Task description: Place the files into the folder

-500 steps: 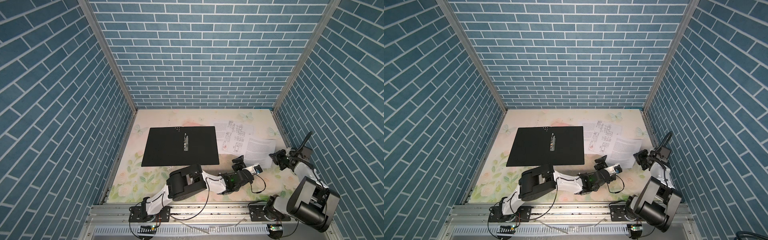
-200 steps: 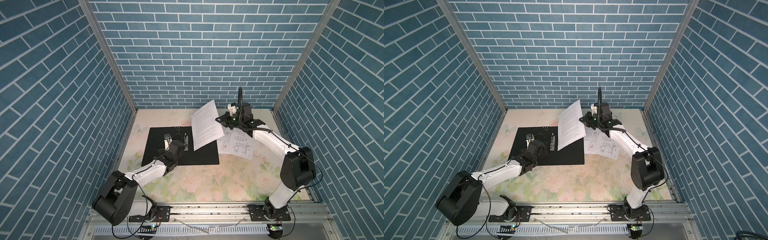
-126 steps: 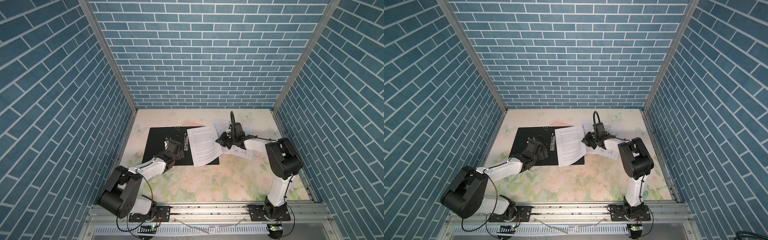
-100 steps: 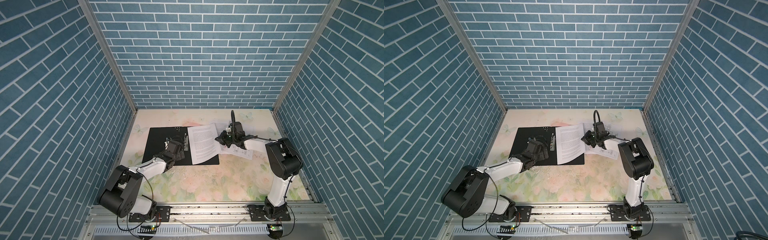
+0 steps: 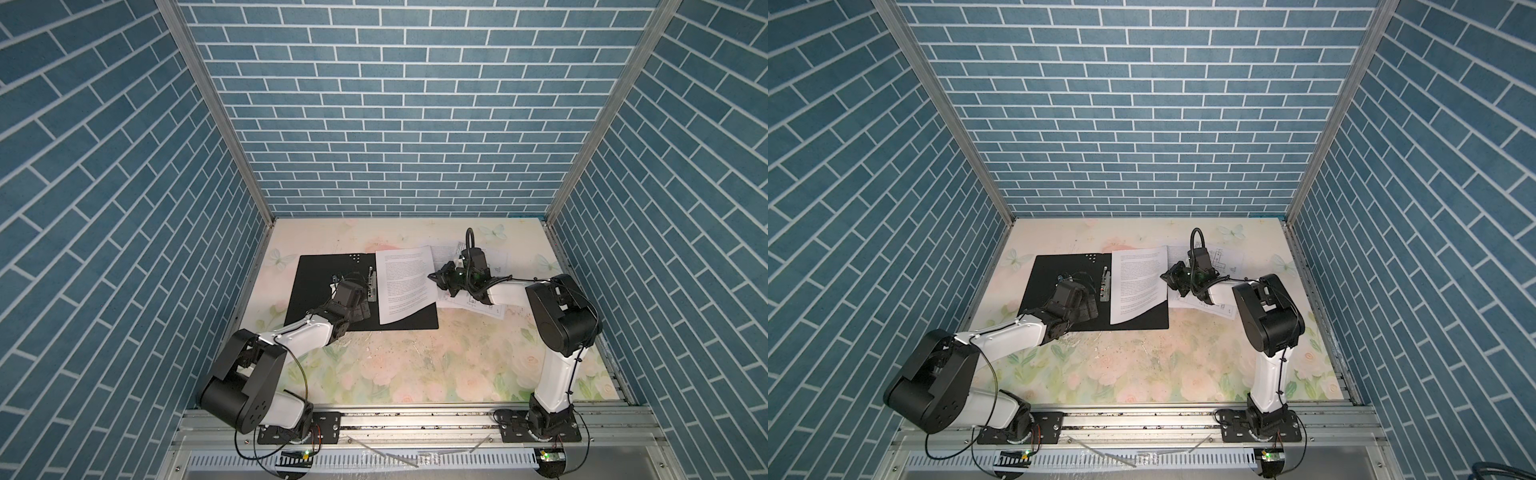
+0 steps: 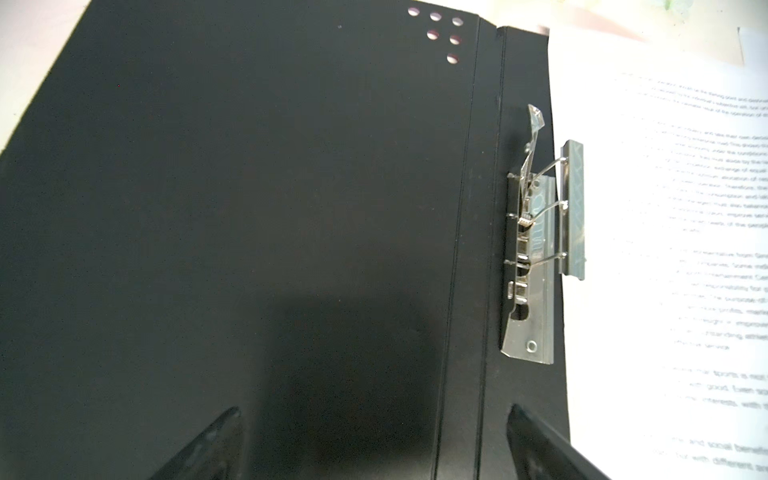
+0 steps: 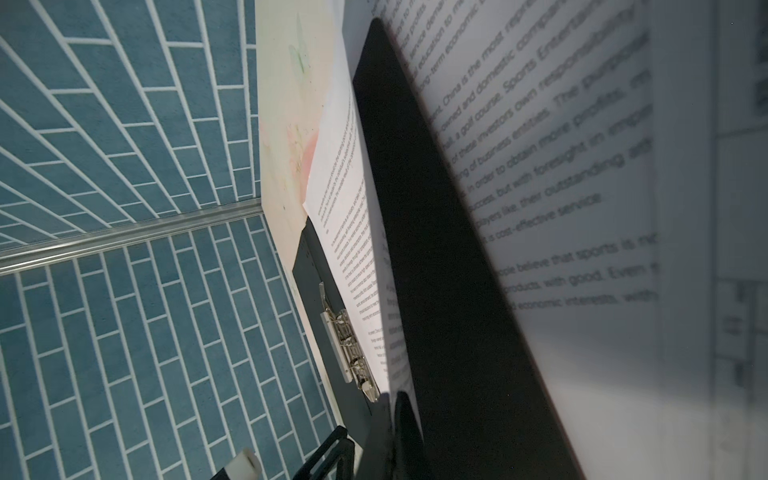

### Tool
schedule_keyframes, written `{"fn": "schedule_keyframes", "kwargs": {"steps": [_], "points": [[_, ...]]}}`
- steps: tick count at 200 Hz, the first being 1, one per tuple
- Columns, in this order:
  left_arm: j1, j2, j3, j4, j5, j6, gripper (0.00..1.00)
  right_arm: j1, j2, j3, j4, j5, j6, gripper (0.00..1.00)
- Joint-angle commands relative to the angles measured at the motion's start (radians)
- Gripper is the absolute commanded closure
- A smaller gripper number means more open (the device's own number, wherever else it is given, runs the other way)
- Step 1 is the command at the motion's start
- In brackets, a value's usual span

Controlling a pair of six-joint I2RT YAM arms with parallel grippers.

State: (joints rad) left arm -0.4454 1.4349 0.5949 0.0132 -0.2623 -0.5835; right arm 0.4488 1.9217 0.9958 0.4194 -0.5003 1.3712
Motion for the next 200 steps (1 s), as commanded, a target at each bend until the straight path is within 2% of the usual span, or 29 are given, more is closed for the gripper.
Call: {"fn": "schedule_keyframes", "kwargs": {"steps": [1, 51, 97, 200], "points": [[0.007, 0.013, -0.017, 0.007, 0.017, -0.009, 0.01, 0.002, 0.023, -0.038, 0.112, -0.025, 0.115, 1.00], [0.007, 0.019, -0.018, 0.017, 0.033, -0.015, 0.00, 0.000, 0.020, -0.060, 0.166, -0.026, 0.166, 1.00], [0.007, 0.023, -0.024, 0.022, 0.052, -0.018, 0.00, -0.004, 0.046, -0.087, 0.297, -0.024, 0.281, 1.00], [0.006, 0.008, -0.040, 0.040, 0.078, -0.032, 0.01, 0.005, 0.009, -0.130, 0.391, 0.020, 0.376, 1.00]]}}
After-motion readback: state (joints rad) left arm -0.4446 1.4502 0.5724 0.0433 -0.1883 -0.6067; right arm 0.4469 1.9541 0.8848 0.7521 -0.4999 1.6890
